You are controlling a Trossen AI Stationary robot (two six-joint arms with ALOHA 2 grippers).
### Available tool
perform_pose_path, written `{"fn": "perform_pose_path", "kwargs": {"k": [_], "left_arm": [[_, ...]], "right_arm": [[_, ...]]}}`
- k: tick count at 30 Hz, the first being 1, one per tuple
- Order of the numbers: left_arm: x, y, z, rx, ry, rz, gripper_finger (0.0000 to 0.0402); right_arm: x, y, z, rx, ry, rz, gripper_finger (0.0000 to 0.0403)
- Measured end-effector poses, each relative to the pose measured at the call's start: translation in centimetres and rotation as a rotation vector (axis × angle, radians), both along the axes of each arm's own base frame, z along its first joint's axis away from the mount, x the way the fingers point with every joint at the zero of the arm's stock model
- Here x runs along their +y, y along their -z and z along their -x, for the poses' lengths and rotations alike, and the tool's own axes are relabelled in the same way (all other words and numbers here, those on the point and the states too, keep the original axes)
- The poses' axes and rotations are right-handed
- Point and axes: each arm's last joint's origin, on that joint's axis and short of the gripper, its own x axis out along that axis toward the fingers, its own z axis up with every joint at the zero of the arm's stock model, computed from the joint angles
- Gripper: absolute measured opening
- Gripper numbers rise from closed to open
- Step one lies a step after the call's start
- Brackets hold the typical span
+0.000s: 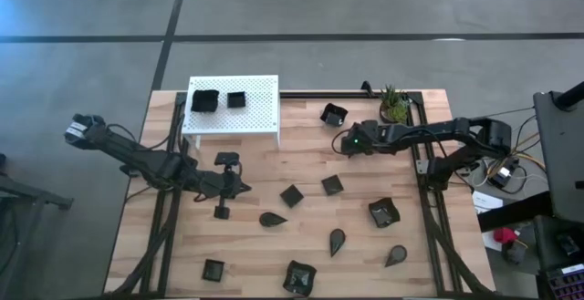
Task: Pick & Place Mini shaped plates
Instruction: Put the drop shaped plate on the shelf
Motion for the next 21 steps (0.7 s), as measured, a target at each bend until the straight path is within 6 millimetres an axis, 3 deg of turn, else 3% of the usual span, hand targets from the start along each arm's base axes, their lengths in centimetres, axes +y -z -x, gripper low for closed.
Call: {"fn": "perform_pose_path", "kwargs": {"k": [9,17,21], "left_arm": [[-0.1,0.0,0.1,-0.001,0.006,0.0,0.0],[-0.1,0.0,0.1,-0.002,0.007,0.001,0.0],[-0.1,0.0,0.1,-0.002,0.007,0.001,0.0]], "right_arm": [[-0.2,1.4,-0.6,0.039,-0.02,0.005,0.0078],[-0.2,1.1,-0.5,0.044,-0.08,0.018,0.0016],[-0.1,0.9,-0.6,0.037,-0.11,0.021,0.0009]]}}
